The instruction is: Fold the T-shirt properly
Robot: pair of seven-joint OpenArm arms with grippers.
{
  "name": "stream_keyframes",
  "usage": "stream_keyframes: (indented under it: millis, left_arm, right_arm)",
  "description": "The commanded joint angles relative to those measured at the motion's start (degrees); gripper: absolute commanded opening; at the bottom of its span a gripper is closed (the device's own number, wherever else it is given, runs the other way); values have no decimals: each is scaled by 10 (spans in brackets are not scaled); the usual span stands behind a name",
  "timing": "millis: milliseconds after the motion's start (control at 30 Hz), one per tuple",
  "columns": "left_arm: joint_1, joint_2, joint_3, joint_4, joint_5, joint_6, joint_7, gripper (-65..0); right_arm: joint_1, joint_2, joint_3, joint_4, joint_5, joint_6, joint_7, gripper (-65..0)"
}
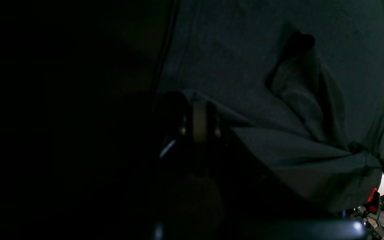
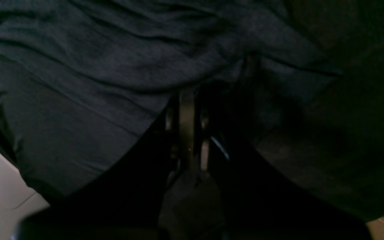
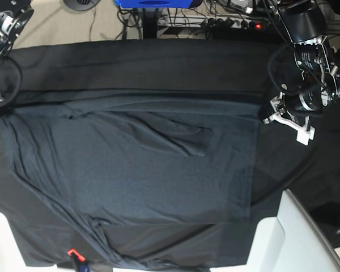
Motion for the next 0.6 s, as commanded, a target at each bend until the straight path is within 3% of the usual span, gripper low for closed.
stream_keyframes:
  millis: [0, 133, 567]
  left_arm:
    - [-6, -8, -4, 8, -9, -3, -6, -650]
    - [-6, -8, -4, 8, -9, -3, -6, -650]
    - [-7, -14, -1, -21, -9, -2, -31, -650]
  right_arm:
    - [12, 13, -6, 8, 3, 1, 6, -650]
    - [13, 12, -41, 8, 4, 1, 7, -650]
    - [13, 12, -46, 8, 4, 1, 26, -650]
